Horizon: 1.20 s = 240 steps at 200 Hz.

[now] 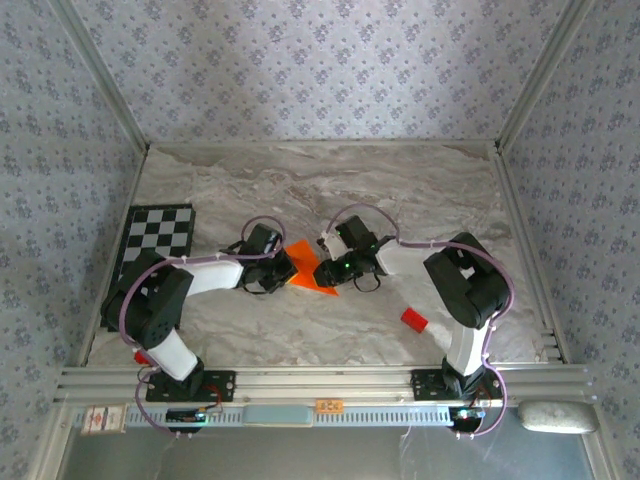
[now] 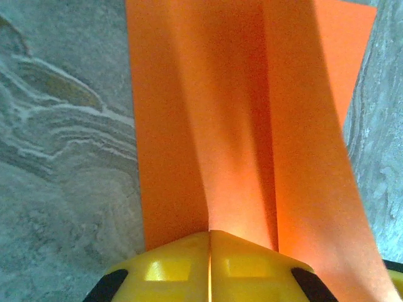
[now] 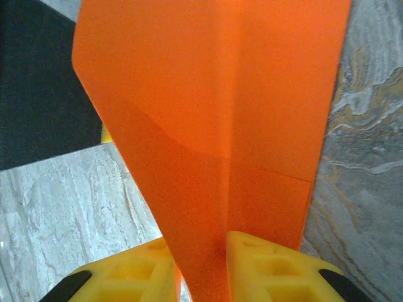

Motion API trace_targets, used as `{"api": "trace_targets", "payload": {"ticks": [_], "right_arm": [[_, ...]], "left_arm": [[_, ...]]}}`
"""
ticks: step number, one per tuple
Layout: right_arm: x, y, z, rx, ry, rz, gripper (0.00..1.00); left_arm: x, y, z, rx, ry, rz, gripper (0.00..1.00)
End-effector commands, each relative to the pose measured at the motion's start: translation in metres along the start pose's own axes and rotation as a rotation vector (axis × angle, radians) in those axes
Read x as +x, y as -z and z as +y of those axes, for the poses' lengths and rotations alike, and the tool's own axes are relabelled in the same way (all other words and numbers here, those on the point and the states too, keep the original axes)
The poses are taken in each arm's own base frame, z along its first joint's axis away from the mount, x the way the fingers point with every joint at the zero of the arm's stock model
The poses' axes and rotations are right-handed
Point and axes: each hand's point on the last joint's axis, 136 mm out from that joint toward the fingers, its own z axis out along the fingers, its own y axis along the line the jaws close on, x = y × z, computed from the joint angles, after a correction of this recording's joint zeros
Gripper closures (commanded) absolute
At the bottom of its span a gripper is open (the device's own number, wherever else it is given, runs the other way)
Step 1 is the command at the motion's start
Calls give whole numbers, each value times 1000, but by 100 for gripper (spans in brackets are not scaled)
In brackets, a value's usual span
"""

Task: Fold a paper plane with a square sheet of paper (pick it up from the middle)
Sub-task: Fourth fold the wing at the center of the table.

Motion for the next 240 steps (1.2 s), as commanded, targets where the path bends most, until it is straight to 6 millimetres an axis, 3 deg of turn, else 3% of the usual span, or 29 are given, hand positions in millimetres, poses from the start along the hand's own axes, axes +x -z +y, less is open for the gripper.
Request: {"api": "trace_targets", "payload": {"ticks": [1,75,141,240], "right_arm": [[5,3,7,-37,-26,26,76],[13,-5,-2,-24,-61,75,86],[14,-6,-12,-46,-154,91,88],[8,-3,-9,-117,-225,113,88]], "left_arm": [[2,-4,14,-58,3,21,92],[1,-2,10,-48,-3,19,92],[-4,12,-13,28,-43,-6,88],[9,9,-48,212,-167,9,65]]}}
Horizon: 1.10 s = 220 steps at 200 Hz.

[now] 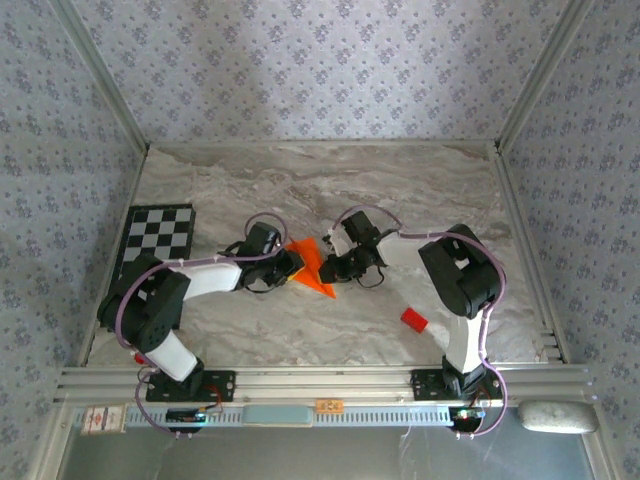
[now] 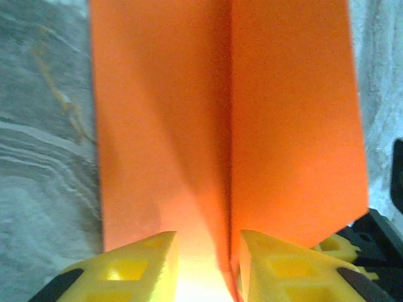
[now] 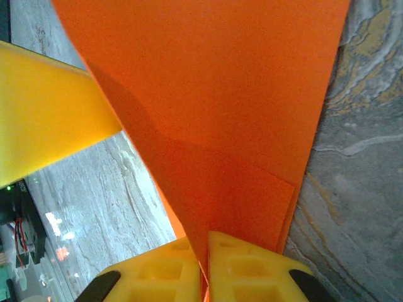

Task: Fold a paper plane with a square sheet of paper (pick it up from the middle)
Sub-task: Fourth fold the wing at the center of the table.

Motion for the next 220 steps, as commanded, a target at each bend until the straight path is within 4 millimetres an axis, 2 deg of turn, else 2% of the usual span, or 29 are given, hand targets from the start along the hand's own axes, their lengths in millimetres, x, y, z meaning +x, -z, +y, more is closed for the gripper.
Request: {"api": "trace_targets", "payload": {"ticks": [1,29,55,107,154,220], "right_arm": [[4,-2,-1,-17,-49,37,88],[5,-2,-3,-13,-57,42,88],[5,-2,-3,-14,-57,41,88],[4,0,1,-23,-31,50,86],[0,5,5,-25,-11,43,83],[-6,23,12,-14,82,-56,69]], "left_arm": [[3,0,-21,82,-80,6,65],[4,-2,-23,84,-110,9,59],[6,-8,-12,47,-94,22,58],[6,-14,-6,-2,-53,37,52],[9,-19,8,-79,-1,61,51],[15,-19,41,-250,88,78,54]]}}
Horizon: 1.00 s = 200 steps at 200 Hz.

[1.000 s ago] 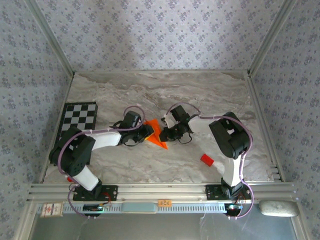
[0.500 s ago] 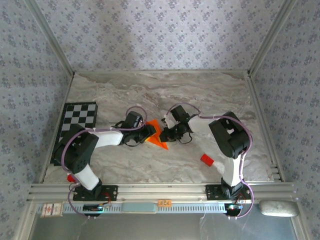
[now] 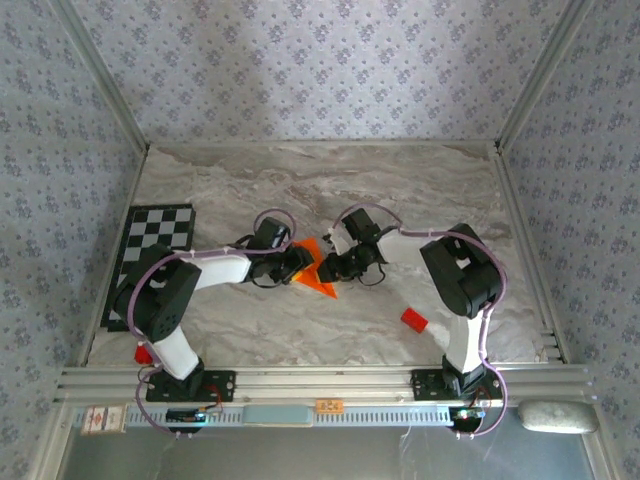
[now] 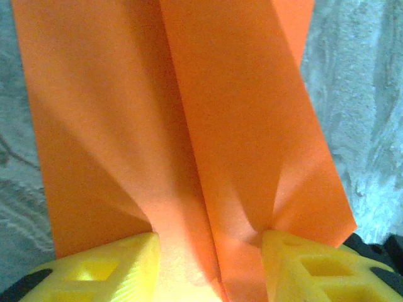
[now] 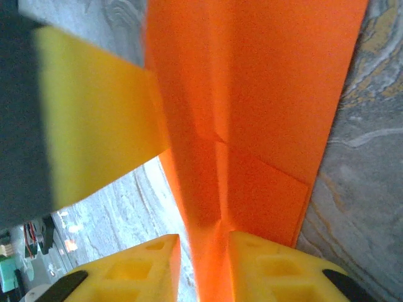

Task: Fold a paper plane with a square sheet of paper (pick it up from the middle)
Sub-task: Fourth fold the wing at the center of the table.

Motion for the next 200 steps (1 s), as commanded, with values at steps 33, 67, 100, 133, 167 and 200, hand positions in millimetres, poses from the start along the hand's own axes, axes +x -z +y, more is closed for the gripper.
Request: {"api": "trace_targets", "payload": {"ticks": [33,67,100,133,167,200], "right_arm": [[-3,18,5,41,137,-114,65],[2,12,2,78,165,-101,64],[5,5,-2,83,143,-80,67],[8,4,-6,96,128,-73,71],[12,3,-13,118,123,-65,72],[17,1,-14,113,111,-53,76]], "left_arm": [[16,-7,59,-252,131,48,55],[18,-9,64,-278,148,57,56],[20,-11,63,-277,140,69,56],[21,-12,64,-282,140,76,56],[22,-12,68,-295,154,79,56],[23,-12,71,-304,162,81,56]]}}
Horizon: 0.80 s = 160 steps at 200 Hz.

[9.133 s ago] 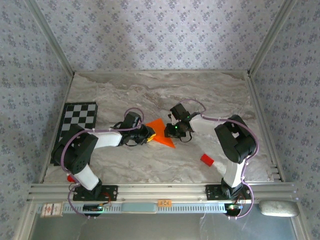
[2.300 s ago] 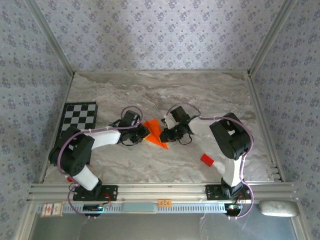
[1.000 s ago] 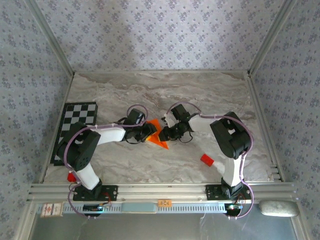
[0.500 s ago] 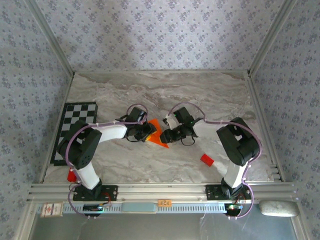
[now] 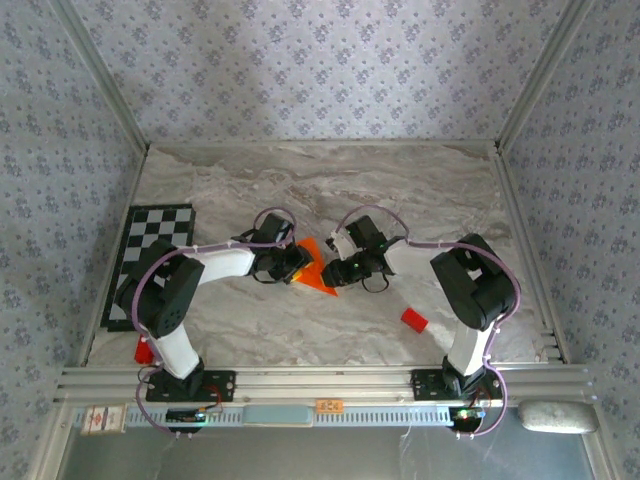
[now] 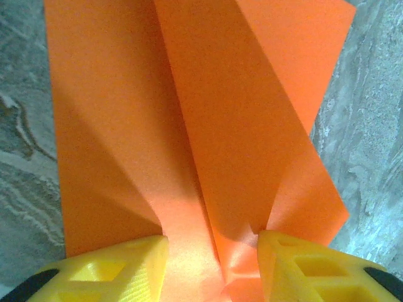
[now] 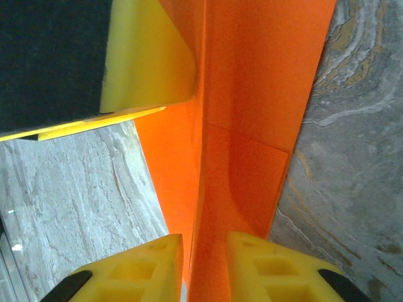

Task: Fold a paper plane with a square sheet of paper (pick it up from the middle)
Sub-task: Fourth fold the wing at the center of the table.

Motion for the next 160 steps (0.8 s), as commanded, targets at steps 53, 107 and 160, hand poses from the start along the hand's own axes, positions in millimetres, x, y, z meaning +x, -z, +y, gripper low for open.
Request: {"api": "trace_targets", "payload": {"ticks": [53,107,160], "right_arm": [[13,-6,-8,-6,-48,37,84],[7,7,0,-39,-65,4,77],[18,8,-2,-41,-88,36,77]], "left_arm": [[19,-17,71,-250,75,62,56],[22,-20,76,-289,59,92,56],[26,-20,84,-343,65,111,56]]}}
